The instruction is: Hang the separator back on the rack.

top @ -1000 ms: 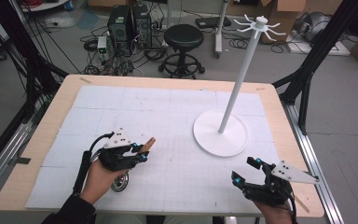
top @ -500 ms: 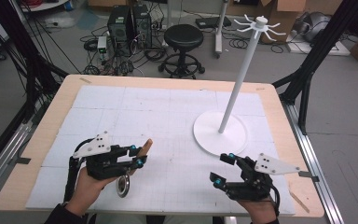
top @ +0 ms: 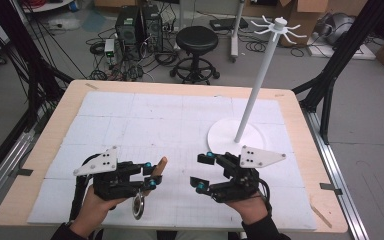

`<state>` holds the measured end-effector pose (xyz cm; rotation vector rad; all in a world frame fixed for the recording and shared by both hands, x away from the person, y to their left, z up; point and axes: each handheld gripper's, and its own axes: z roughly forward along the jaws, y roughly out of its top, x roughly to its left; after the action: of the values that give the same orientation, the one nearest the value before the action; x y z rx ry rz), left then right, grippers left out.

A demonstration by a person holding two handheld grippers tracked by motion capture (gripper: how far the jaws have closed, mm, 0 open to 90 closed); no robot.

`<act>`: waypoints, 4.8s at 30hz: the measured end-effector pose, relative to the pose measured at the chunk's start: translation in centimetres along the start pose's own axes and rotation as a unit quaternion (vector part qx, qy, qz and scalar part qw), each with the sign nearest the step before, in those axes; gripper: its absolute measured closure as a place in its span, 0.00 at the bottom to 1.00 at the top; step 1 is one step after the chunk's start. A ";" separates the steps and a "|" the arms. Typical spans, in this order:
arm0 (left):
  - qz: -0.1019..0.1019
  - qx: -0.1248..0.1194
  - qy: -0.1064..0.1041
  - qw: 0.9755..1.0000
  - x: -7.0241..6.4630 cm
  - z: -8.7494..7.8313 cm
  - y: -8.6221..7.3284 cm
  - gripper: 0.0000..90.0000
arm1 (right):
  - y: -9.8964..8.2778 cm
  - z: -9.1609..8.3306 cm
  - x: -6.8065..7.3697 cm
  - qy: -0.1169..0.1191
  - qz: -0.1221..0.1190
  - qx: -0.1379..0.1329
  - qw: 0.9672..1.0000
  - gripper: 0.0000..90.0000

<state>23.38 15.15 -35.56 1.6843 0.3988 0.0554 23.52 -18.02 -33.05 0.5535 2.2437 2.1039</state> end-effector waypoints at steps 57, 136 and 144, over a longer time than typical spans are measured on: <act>0.005 0.006 0.026 1.000 -1.5 2.1 -0.8 0.43 | 6.6 4.0 2.9 -0.082 -0.023 0.004 0.996 0.79; -0.020 -0.004 0.021 1.000 -0.5 0.7 0.0 0.41 | 3.2 6.7 1.7 -0.010 0.001 -0.004 1.000 0.78; -0.009 -0.007 0.049 0.999 -0.7 0.6 0.0 0.46 | 3.0 6.9 2.3 -0.076 0.024 -0.014 0.997 0.78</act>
<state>22.85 14.38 -35.47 1.6671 0.4864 0.1272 23.80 -10.68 -30.30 0.7462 2.1359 2.0350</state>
